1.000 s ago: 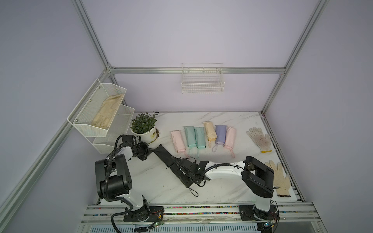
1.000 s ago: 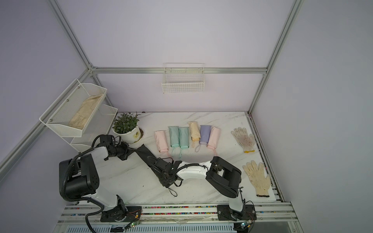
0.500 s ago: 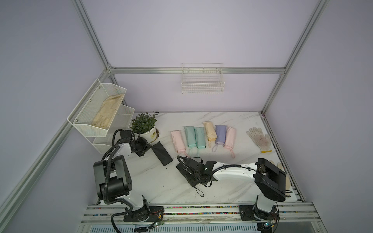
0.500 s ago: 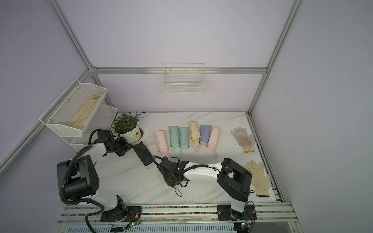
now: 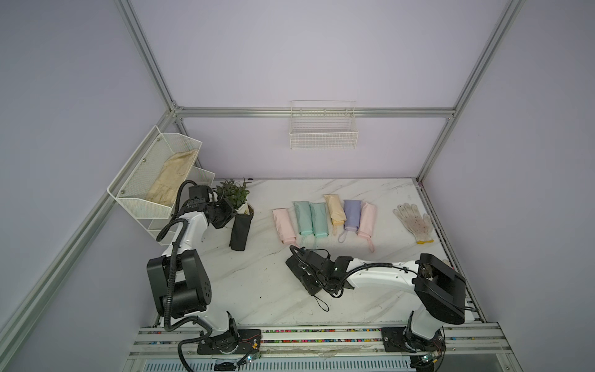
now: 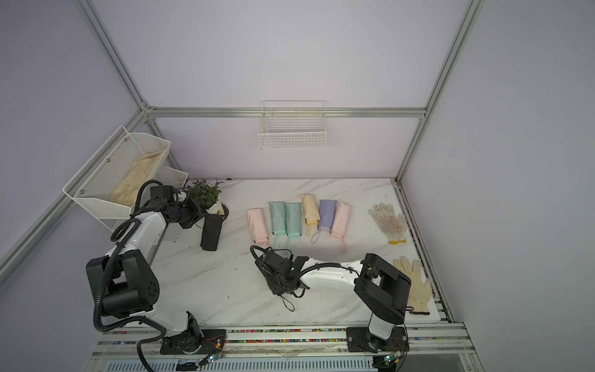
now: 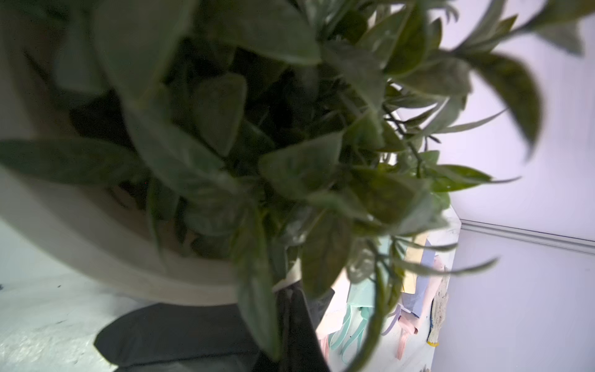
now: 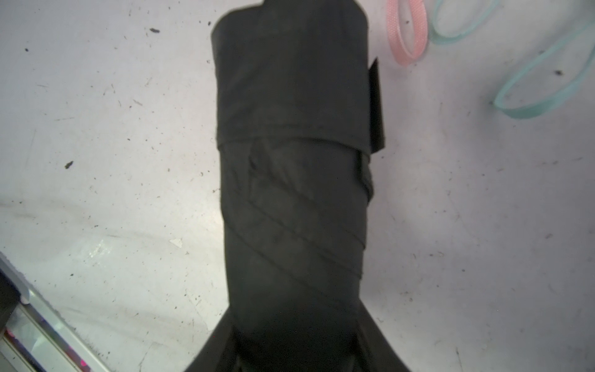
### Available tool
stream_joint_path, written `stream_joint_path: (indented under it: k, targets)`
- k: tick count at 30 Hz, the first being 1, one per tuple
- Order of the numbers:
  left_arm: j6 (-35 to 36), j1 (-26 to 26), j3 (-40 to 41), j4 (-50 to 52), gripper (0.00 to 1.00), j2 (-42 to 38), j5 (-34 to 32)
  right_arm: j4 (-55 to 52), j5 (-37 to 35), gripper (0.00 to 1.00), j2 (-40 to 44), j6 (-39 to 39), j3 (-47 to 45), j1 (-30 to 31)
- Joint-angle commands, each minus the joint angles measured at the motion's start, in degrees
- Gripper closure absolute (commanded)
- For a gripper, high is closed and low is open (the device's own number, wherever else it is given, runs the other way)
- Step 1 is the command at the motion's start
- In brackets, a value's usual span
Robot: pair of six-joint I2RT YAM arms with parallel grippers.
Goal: Take umbrellas out of sleeves
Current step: Place the umbrella sleeve at the center of the board, then place the umbrella at the center of the board.
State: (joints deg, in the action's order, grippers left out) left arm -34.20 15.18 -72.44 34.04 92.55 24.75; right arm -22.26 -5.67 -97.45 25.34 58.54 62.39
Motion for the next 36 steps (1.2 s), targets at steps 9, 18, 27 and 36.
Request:
stream_joint_path:
  k: [9, 18, 27, 36]
  targets:
    - [3.1, 2.4, 8.0, 5.7, 1.0, -13.0, -11.0, 6.9, 2.0, 0.66, -0.1, -1.1, -0.3, 0.0]
    - [1.7, 4.1, 9.4, 5.9, 1.0, -15.4, -13.6, 7.7, 3.2, 0.66, -0.7, -1.2, 1.2, 0.0]
    - [1.5, 4.0, 7.3, 5.6, 0.21, -14.9, -14.9, 10.7, 6.9, 0.66, -3.3, -0.1, 3.1, -0.1]
    - [1.2, 3.8, 8.1, 5.8, 0.23, -24.0, -14.2, 12.1, 11.2, 0.67, -16.4, 9.0, 18.9, -0.2]
